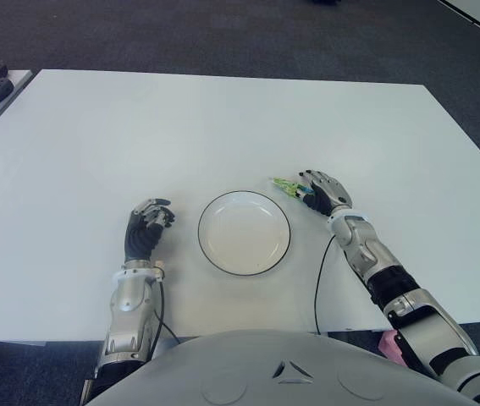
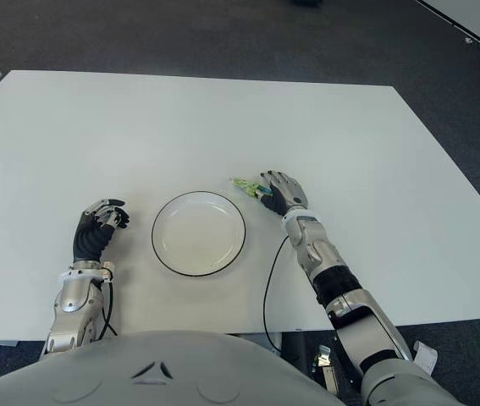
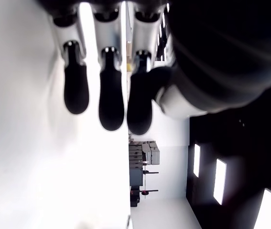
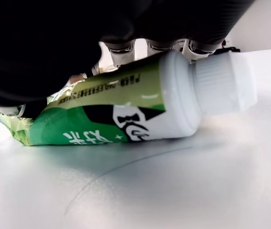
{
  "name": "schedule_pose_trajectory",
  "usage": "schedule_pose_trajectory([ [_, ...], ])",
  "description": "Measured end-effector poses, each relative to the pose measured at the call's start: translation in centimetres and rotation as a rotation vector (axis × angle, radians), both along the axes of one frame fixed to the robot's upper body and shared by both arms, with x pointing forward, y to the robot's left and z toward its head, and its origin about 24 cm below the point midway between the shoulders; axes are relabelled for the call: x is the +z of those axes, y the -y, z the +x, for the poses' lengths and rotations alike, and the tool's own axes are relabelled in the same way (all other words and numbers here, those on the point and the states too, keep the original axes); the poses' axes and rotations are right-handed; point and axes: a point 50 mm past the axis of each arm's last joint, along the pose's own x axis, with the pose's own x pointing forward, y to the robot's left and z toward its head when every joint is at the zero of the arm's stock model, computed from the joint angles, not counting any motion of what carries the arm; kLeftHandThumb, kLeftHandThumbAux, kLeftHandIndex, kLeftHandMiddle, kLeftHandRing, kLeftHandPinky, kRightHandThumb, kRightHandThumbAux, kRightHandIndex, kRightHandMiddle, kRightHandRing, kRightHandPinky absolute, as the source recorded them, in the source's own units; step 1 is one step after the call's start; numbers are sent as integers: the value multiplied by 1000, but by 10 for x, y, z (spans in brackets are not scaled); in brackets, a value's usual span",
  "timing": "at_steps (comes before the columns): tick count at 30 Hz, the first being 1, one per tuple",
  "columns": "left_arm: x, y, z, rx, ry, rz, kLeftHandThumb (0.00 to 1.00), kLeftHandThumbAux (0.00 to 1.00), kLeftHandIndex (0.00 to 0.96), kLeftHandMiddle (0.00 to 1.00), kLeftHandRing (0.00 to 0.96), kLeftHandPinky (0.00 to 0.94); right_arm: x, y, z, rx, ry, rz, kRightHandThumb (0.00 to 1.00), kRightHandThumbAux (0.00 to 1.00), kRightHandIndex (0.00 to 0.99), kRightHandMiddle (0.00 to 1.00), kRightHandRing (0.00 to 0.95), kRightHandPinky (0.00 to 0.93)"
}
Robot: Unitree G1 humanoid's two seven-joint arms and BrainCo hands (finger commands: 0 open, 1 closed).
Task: Put the toothpaste on the table into the plate.
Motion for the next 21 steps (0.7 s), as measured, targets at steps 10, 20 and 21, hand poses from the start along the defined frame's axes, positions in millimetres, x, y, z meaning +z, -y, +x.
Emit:
schedule_pose_trajectory([
  [10, 0, 0, 0, 2, 0, -1, 694, 723, 433, 589, 567, 549, -10, -6, -16, -46, 70, -11, 584, 128, 0, 0, 0, 0],
  [20, 0, 0, -1, 3, -7, -3, 694, 724, 433, 592, 572, 553, -16, -11, -18, -40, 148, -63, 595, 134, 0, 0, 0, 0],
  [21, 0, 0, -1, 4, -7, -3, 694, 724, 433, 592, 573, 554, -16, -11, -18, -38, 154, -66, 595, 133, 0, 0, 0, 0],
])
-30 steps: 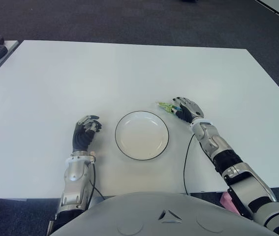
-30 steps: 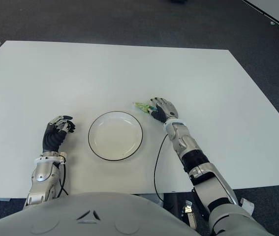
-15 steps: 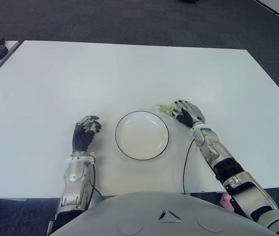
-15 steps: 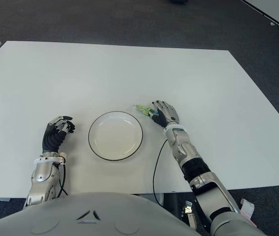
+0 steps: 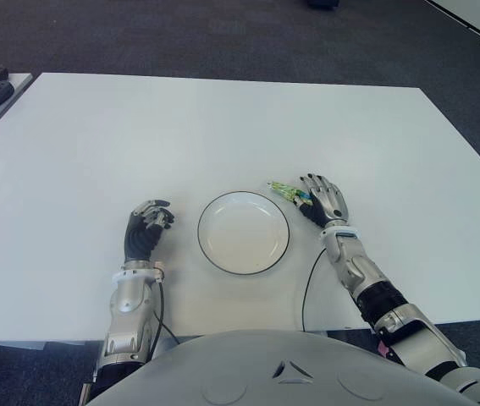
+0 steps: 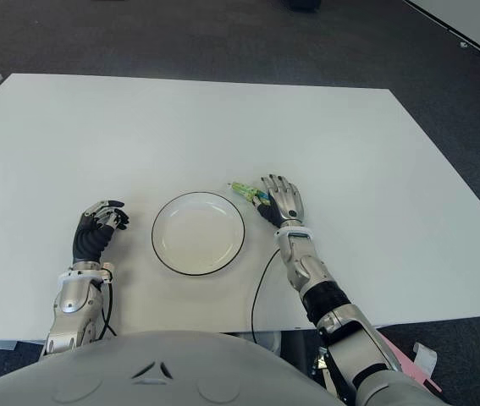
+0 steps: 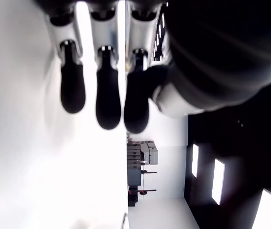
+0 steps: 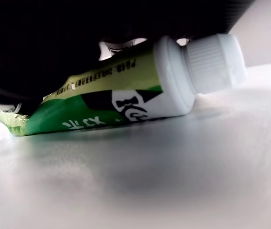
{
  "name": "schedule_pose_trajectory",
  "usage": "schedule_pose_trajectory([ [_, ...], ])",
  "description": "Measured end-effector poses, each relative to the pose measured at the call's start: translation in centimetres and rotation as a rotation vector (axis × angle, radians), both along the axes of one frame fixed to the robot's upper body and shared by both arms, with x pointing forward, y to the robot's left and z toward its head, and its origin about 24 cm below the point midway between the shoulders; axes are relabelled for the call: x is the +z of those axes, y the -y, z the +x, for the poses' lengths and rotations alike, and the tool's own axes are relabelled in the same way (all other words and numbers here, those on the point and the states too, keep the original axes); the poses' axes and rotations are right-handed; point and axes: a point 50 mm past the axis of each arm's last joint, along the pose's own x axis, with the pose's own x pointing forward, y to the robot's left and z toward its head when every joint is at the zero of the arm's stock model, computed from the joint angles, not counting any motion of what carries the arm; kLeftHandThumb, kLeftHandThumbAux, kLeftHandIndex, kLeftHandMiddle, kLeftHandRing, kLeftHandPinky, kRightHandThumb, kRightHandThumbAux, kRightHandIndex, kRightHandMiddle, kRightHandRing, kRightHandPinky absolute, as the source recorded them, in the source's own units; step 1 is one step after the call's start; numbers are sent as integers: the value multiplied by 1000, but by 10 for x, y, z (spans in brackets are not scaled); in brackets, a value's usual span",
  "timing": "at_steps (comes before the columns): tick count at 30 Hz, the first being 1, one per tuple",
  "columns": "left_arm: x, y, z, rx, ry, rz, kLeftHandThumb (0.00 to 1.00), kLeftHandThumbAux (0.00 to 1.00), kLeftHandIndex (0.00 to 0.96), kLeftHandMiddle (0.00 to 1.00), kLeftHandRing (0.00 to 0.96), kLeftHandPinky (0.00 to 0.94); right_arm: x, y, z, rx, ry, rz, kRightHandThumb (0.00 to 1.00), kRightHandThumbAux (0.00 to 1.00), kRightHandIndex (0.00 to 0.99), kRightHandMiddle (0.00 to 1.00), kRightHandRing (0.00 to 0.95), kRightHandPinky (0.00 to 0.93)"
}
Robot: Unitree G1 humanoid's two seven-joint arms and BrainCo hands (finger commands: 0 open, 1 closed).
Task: Put the toothpaste on the table into the plate.
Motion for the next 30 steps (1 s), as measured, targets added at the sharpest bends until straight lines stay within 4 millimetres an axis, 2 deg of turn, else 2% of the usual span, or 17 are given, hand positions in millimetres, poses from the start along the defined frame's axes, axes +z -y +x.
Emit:
schedule_pose_trajectory([
  [30, 0, 0, -1, 1, 7, 1, 693, 723, 432, 590, 567, 543, 2, -4, -6, 153, 44, -183, 604, 143, 0, 0, 0, 0],
])
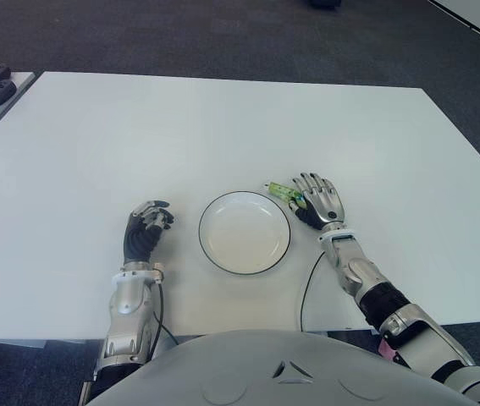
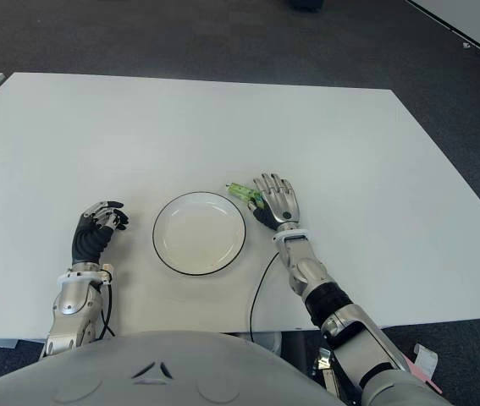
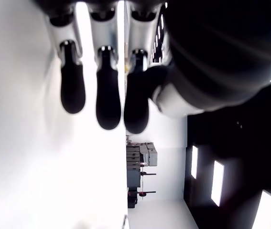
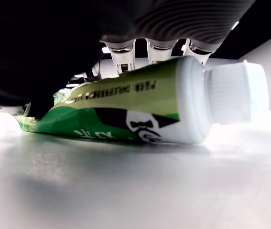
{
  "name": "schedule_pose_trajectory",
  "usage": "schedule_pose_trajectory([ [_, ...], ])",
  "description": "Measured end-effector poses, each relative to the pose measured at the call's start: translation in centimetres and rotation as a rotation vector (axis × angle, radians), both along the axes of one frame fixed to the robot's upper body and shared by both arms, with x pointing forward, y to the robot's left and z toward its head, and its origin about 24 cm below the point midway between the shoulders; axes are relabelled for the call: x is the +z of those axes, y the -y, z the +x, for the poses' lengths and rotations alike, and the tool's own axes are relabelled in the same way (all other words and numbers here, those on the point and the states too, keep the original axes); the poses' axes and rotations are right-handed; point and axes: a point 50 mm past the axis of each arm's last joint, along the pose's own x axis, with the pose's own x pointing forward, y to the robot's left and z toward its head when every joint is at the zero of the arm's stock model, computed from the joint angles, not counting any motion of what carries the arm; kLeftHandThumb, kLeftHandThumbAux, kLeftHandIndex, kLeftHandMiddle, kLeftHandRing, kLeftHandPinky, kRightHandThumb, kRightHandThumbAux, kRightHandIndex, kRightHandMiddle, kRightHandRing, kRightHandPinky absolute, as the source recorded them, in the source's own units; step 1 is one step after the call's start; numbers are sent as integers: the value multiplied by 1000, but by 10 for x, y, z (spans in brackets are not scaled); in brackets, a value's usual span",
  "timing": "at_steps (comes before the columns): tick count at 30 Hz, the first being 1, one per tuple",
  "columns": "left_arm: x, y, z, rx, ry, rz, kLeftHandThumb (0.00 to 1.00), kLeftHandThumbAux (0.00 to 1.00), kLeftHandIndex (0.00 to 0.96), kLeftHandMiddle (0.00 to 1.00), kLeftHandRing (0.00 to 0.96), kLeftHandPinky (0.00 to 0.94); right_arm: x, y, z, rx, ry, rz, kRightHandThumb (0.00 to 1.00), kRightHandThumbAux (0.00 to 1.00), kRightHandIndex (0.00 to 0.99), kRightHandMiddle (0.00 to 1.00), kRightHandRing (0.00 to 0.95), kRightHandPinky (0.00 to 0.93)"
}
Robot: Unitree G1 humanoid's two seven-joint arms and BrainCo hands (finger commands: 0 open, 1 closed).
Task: Put the toothpaste on the table into the plate.
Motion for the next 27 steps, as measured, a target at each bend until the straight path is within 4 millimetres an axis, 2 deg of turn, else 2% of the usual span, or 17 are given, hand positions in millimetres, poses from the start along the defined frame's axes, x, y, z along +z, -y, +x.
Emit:
schedule_pose_trajectory([
  [8, 0, 0, 0, 0, 1, 0, 694, 724, 432, 590, 566, 546, 9, 9, 7, 51, -37, -59, 618, 153, 0, 0, 0, 0],
  [27, 0, 0, 0, 2, 7, -4, 693, 724, 432, 586, 561, 540, 34, 33, 23, 99, -262, -252, 612, 136, 0, 0, 0, 0],
])
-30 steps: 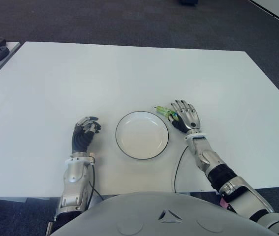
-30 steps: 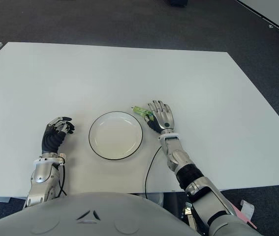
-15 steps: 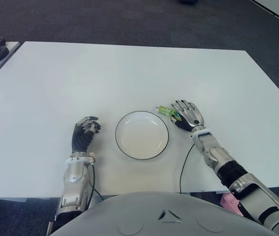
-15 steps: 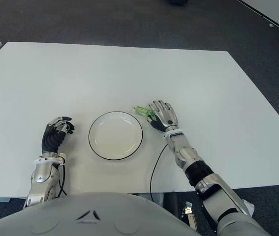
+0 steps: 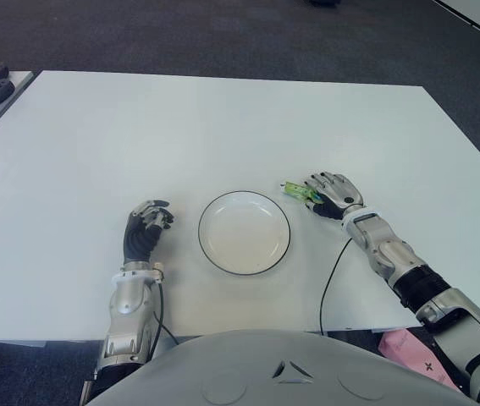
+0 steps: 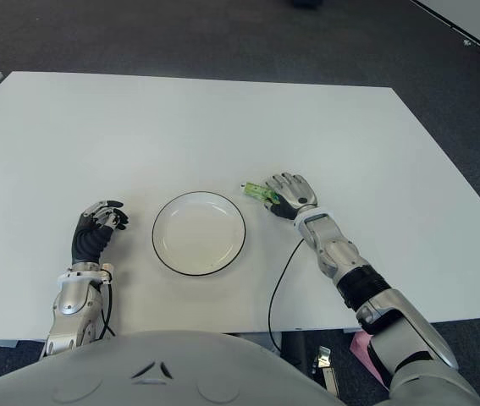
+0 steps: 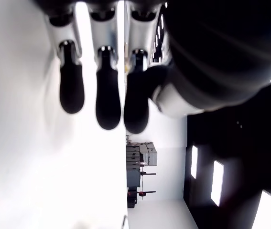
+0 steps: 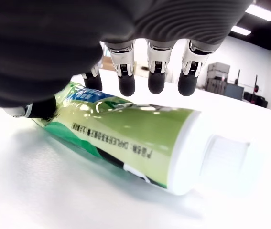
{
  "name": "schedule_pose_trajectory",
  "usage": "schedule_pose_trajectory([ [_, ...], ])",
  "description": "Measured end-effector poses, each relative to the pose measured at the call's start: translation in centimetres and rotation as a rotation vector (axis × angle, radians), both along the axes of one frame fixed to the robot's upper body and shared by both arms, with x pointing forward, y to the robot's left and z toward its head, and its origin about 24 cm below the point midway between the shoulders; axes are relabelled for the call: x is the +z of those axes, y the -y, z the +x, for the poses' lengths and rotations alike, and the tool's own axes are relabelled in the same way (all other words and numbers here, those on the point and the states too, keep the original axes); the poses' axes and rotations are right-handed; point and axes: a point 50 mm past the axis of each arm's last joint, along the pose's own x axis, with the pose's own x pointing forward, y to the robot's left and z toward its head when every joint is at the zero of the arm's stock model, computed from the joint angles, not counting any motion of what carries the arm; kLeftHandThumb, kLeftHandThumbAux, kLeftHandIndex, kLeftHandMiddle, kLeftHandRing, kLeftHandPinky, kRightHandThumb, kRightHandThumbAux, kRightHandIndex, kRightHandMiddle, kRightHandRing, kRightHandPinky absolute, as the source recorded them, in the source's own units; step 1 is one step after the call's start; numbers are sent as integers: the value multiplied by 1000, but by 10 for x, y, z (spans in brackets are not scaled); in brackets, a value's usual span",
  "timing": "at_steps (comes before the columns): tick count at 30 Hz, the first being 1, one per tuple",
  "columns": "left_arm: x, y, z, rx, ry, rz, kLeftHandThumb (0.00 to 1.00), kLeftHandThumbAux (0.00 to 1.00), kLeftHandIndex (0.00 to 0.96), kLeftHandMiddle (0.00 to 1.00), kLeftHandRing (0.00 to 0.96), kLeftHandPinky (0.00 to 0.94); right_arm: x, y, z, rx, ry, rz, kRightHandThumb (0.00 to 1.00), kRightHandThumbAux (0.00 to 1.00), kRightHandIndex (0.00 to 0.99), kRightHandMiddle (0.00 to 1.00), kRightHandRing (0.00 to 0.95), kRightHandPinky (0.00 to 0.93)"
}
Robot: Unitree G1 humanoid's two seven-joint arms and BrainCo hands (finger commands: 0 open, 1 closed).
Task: Put the toothpaste on the table into the plate.
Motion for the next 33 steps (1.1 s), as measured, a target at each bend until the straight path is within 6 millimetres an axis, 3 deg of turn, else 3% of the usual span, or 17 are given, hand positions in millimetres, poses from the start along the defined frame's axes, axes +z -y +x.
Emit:
schedule_pose_trajectory([
  [33, -1, 0, -2, 23, -2, -10, 694, 723, 432, 583, 560, 546, -6, 18, 12, 35, -33, 68, 603, 117, 0, 0, 0, 0],
])
